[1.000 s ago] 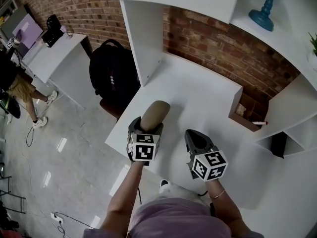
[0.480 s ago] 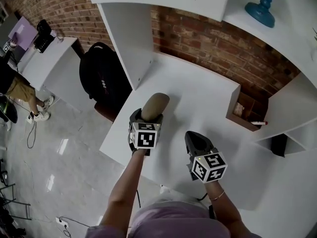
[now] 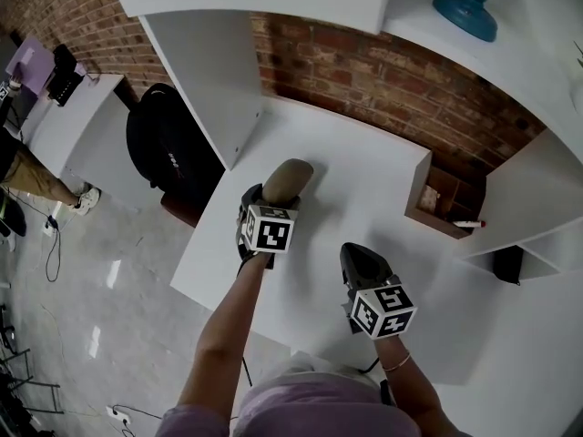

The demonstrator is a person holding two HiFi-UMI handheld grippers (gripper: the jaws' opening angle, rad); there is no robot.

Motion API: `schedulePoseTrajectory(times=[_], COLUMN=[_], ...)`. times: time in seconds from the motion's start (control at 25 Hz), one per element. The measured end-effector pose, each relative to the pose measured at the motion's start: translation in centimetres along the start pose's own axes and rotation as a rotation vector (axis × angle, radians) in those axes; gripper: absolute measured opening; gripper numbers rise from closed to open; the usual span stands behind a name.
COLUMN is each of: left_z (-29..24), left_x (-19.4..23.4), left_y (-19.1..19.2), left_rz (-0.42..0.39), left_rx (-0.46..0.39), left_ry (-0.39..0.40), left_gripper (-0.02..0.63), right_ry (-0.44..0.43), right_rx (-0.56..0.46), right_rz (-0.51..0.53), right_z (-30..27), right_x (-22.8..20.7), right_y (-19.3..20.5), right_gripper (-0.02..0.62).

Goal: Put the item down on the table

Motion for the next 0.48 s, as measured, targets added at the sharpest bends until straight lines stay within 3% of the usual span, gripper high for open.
schedulePoseTrajectory(times=[0.48], left_z=[-5.1], left_x=[-0.6], left_y=[-0.9], left_rz=[-0.073], left_rx=[0.034], left_ry=[0.018], left_gripper=[0.387], right_ry=[0.059], right_rx=[0.003], right_rz=[-0.026], right_z=[0.9], right_x=[-2.7], right_y=[0.2], right_gripper=[-0.003])
Point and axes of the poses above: the fingertips, and each gripper's own axes: z backward along the fingers, x to its left, y out of its underside, the point moved 5 cm from there along z, backward along the fingers, and after that the axes turned 9 degrees about -x, right-handed, at the moved point
